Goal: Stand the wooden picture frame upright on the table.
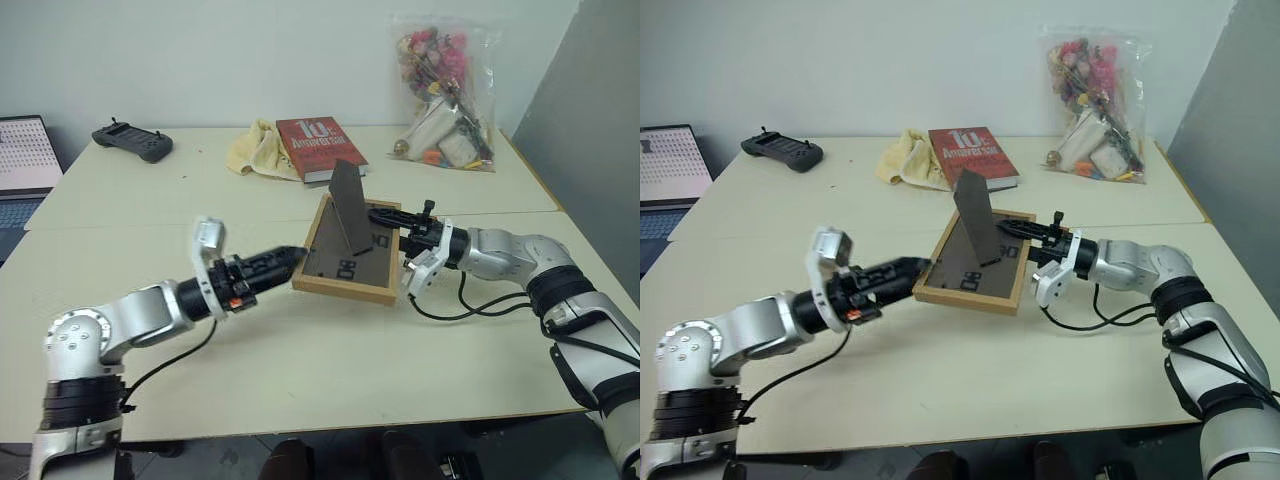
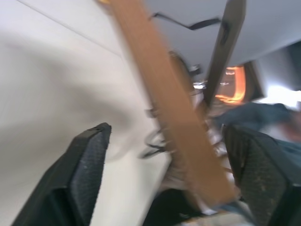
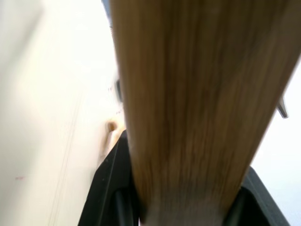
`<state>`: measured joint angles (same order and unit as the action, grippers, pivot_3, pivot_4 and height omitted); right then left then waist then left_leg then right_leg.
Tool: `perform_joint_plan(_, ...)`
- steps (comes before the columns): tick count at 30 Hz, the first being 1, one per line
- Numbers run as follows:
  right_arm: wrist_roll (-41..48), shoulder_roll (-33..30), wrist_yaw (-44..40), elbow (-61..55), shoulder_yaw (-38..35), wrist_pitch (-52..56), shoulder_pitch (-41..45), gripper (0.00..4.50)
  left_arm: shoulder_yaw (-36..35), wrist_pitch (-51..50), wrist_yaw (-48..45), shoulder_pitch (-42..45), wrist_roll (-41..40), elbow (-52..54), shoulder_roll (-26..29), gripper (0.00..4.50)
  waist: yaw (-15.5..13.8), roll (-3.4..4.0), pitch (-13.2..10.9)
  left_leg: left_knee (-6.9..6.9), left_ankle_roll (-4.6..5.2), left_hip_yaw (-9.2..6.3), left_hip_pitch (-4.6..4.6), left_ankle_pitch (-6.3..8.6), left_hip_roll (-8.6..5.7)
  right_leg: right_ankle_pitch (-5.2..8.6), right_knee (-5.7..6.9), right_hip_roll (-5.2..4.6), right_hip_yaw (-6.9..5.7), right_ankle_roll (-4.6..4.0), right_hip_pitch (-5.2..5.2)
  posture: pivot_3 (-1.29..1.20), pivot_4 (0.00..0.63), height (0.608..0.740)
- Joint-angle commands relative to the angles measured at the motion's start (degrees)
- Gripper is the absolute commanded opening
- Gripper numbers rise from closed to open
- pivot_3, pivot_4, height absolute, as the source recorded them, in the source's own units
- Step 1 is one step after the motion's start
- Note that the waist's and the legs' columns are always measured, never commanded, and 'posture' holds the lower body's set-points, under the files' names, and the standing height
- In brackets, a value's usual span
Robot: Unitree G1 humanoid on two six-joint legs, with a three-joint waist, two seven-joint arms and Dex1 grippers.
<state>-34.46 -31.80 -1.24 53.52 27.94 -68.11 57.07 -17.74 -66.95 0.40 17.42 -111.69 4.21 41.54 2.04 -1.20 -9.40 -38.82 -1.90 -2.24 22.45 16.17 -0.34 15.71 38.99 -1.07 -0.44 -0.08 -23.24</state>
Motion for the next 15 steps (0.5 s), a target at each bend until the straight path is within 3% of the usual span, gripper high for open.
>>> perform_joint_plan(1, 36.31, 8.01, -36.60, -5.84, -6.83, 24.50, -4.27, 1.32, -2.54, 5.65, 4.94, -3.46, 9.71, 13.85, 2.34, 4.50, 0.16, -0.03, 0.00, 0.02, 0.01, -0.03, -0.03, 0.01, 0.02, 0.00, -0.07, 0.00, -0.01, -0.01, 0.03, 0.00, 0.150, 0.740)
perform_joint_plan(3, 46.17, 11.17, -46.72, -9.66, -10.64, 40.74, -5.46, 1.31, -1.25, 8.77, 7.82, -4.56, 18.45, 21.51, 2.32, 4.50, -0.12, 0.01, -0.03, 0.04, 0.03, -0.07, -0.03, 0.02, 0.03, 0.00, -0.04, -0.04, -0.04, -0.02, 0.06, 0.00, 0.150, 0.740)
perform_joint_plan(8, 58.64, 16.16, -56.22, -13.16, -17.22, 69.87, -3.86, 1.31, 6.94, 15.74, 7.46, -8.82, 41.79, 35.27, 1.41, 4.50, -1.04, 0.09, -0.07, 0.05, 0.26, -0.18, 0.08, 0.16, -0.08, -0.01, -0.02, -0.11, -0.10, -0.02, -0.02, 0.00, 0.150, 0.740)
perform_joint_plan(12, 58.22, 19.93, -59.14, -7.54, -19.05, 77.36, -1.73, 1.31, 16.15, 23.24, 2.37, -13.34, 59.60, 37.80, 0.84, 4.50, -1.53, 0.11, -0.07, 0.13, 0.27, -0.16, 0.03, 0.16, -0.12, -0.01, 0.01, -0.10, -0.09, -0.03, -0.04, 0.00, 0.150, 0.740)
perform_joint_plan(15, 55.16, 22.28, -58.67, -0.96, -19.33, 76.50, -1.09, 1.31, 19.40, 27.56, 0.61, -15.24, 66.24, 36.61, -2.65, 4.50, -1.72, 0.14, -0.08, 0.21, 0.26, -0.10, 0.00, 0.16, -0.12, -0.01, 0.01, -0.07, -0.07, -0.04, -0.07, 0.00, 0.150, 0.740)
